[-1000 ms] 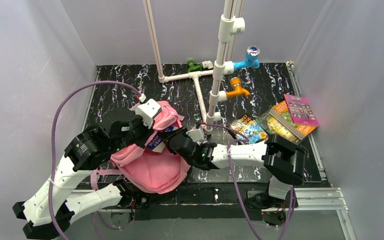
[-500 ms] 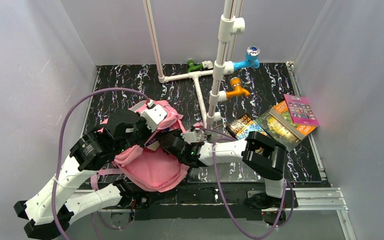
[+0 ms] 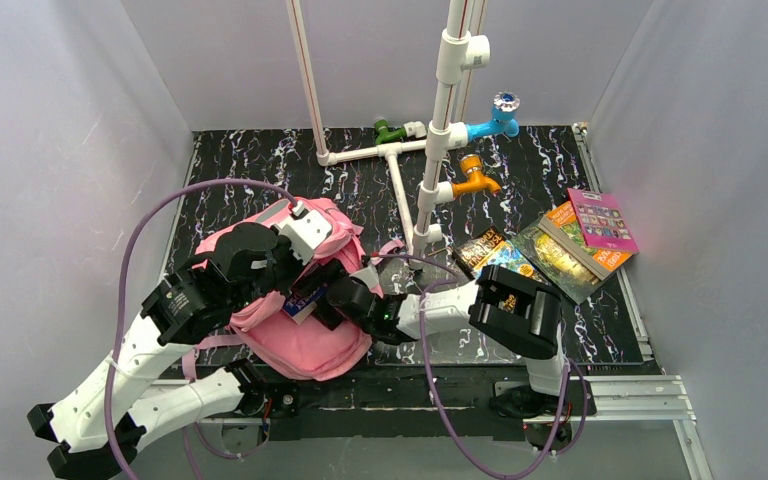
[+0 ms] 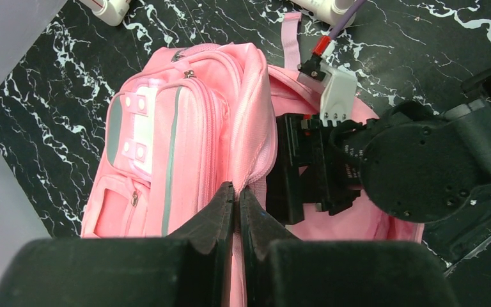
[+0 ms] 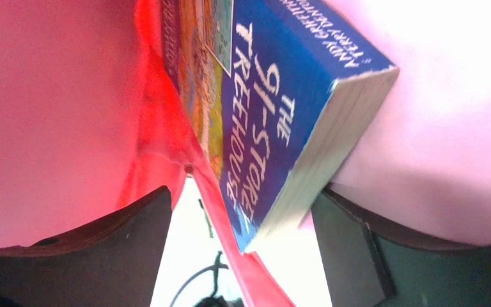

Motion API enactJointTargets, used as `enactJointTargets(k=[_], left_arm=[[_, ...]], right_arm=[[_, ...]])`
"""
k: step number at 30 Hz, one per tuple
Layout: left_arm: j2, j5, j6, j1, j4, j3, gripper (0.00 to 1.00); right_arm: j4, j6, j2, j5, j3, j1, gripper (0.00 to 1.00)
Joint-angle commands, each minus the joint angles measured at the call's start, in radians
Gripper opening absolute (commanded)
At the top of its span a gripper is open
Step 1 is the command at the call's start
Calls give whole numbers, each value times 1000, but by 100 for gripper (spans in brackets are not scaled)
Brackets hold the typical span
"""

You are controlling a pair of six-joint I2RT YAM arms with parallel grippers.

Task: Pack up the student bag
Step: Place the book in the student bag.

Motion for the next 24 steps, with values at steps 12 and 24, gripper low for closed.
enactJointTargets(k=[12, 24], left_arm=[[-19, 4, -57, 0, 28, 33, 0], [-12, 12, -64, 1, 31, 2, 0]], right_arm=[[150, -373, -2, -117, 74, -6, 41], [120, -424, -81, -143, -108, -9, 45]])
